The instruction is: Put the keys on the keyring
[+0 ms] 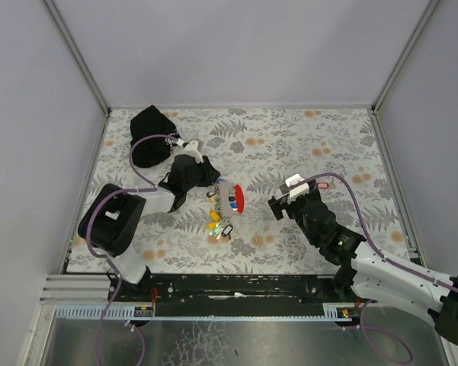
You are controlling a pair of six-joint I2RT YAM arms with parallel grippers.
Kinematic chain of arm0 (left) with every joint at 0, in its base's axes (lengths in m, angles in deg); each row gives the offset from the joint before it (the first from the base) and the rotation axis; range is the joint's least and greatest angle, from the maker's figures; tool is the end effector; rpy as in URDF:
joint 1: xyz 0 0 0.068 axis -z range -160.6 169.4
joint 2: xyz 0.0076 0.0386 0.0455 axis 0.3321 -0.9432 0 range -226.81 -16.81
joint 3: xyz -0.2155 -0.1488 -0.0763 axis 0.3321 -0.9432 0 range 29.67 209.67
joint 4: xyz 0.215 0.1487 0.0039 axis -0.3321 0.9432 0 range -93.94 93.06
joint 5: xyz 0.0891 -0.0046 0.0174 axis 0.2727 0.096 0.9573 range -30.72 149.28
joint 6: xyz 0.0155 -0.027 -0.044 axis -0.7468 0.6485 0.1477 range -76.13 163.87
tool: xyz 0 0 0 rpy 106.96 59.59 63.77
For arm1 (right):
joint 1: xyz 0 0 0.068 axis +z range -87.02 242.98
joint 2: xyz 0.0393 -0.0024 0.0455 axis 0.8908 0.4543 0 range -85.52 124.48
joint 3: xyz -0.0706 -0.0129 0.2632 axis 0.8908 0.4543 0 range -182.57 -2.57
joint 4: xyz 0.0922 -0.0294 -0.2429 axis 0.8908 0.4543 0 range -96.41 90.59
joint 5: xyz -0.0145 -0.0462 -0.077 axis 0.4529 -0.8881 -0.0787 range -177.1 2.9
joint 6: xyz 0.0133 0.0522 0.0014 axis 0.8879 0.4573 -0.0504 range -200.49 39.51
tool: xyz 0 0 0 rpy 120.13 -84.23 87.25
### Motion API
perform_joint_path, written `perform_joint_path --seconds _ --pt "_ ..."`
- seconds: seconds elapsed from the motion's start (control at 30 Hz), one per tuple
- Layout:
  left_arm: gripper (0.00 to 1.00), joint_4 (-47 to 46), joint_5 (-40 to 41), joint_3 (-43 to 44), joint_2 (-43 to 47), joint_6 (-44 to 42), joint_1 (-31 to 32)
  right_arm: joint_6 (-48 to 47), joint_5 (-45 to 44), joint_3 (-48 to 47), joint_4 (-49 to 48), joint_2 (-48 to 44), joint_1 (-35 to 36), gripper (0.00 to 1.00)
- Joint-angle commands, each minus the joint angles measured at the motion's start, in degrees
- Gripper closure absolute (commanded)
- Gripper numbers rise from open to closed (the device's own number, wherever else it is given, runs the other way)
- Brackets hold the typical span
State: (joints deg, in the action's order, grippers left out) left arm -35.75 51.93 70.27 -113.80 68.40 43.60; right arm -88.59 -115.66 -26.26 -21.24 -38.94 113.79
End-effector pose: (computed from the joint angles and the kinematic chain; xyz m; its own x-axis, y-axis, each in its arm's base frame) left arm 0.3055 -0.1423 0.1592 -0.5581 -0.2007 -0.8051 0.3088 0.8504 -0.4260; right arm 0.1344 0.1380 0.2505 -0.0340 -0.2377 -0.9707 -0.3903 0.8973 -0.2060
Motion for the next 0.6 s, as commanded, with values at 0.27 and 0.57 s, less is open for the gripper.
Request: perform_joint_path --seconds 0.27,0.57 --pt "0.31 12.4 6.58 -10.64 33.89 2.27 -2.29 9.35 -12.62 2.53 8.88 -14.89 -0.57 0.01" --pt "0.0 25.71 9.97 -19.06 66.78 8.6 -2.02 19.34 -14.18 3.24 17.23 -27.81 -0.58 0.01"
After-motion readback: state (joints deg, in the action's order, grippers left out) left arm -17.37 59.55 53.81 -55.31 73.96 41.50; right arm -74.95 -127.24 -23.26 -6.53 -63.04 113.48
